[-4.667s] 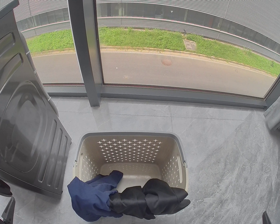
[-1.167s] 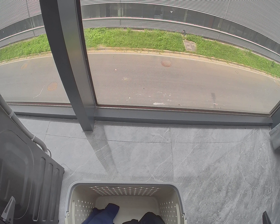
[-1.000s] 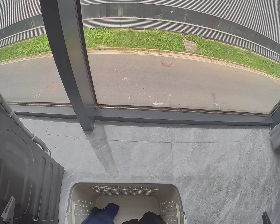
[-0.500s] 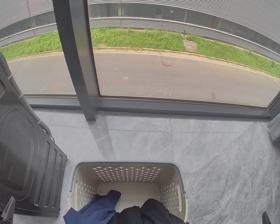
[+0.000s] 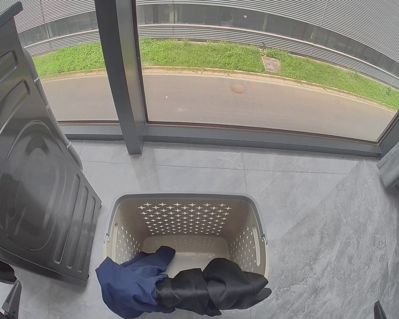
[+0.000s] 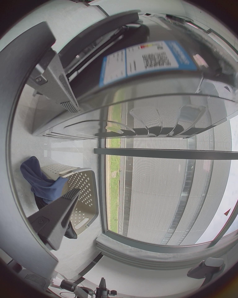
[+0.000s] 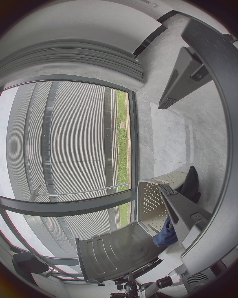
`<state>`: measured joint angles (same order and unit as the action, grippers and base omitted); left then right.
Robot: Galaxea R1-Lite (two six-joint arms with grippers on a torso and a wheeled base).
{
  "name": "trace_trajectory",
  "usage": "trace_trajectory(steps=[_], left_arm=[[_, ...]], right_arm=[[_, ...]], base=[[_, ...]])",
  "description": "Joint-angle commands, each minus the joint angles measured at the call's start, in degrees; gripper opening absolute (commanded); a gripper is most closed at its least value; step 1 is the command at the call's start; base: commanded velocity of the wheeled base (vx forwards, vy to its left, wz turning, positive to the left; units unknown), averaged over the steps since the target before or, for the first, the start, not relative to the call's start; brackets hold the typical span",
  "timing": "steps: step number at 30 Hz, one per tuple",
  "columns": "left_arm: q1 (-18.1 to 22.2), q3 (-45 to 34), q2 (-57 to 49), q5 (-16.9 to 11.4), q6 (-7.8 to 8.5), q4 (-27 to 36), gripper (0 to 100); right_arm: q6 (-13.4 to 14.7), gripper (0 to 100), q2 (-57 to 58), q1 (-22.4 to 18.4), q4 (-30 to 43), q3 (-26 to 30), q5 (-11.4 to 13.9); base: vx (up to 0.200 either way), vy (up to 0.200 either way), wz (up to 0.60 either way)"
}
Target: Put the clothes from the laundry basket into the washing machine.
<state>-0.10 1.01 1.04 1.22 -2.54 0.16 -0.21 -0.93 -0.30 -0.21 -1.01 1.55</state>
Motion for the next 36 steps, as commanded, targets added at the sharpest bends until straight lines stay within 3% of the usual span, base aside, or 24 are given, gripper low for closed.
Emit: trace_trajectory(steps=[1, 25, 36], left_arm=[[0.0, -0.9, -0.9, 0.0, -0.01, 0.0, 100], [-0.1, -0.8, -0.9, 0.0, -0.01, 0.0, 100], [0.0, -0.9, -0.9, 0.0, -0.01, 0.0, 100]], right_arm=[[-0.1, 100, 0.6, 0.0, 0.0, 1.0, 0.0], [-0.1, 100, 0.7, 0.0, 0.0, 1.0, 0.0], [-0.1, 100, 0.7, 0.0, 0.0, 1.0, 0.0]], base=[[-0.200, 0.000, 0.00], [-0.200, 0.000, 0.00], [0.000, 0.036, 0.00]])
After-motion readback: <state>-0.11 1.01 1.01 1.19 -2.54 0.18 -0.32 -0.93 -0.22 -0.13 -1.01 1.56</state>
